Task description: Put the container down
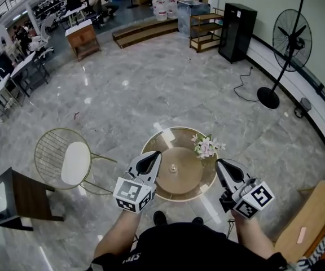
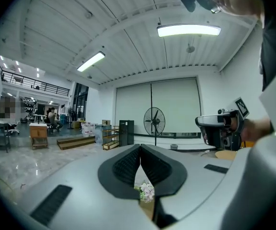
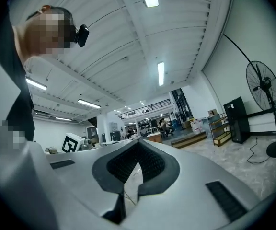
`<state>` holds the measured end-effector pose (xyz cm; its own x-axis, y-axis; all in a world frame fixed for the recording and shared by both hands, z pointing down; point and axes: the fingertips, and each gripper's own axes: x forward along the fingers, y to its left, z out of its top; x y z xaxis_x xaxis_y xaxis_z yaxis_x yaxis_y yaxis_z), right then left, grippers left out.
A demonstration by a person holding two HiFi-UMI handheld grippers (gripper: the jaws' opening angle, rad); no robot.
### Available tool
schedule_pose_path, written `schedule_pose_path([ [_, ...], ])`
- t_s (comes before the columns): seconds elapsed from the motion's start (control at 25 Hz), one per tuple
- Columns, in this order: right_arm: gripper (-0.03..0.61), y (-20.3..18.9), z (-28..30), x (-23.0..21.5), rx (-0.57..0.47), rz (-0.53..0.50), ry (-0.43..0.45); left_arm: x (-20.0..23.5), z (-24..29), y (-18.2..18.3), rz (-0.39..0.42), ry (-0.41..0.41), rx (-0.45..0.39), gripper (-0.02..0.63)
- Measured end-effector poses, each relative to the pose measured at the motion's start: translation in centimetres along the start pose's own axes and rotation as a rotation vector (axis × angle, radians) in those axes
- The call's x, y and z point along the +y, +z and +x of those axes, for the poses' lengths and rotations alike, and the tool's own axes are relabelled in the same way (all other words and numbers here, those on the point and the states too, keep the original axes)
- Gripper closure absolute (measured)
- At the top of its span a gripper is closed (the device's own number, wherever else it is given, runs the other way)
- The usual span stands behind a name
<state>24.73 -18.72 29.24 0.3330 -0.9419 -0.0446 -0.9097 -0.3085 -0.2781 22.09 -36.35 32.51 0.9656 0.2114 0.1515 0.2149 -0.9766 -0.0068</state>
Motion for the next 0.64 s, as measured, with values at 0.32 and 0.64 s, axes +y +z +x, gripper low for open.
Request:
schedule_pose_path([
  [0.32, 0.568, 0.0, -0.7, 0.2, -0.014, -0.082, -0.035, -0.7, 1.1, -0.2, 0.017, -0.046, 0.01, 0.597],
  [0.64, 0.568, 0.2, -1.1, -0.9, -0.031, -0.065, -0.04, -1.1, 1.9, 0.3, 0.041, -0.065, 0.009, 0.597],
])
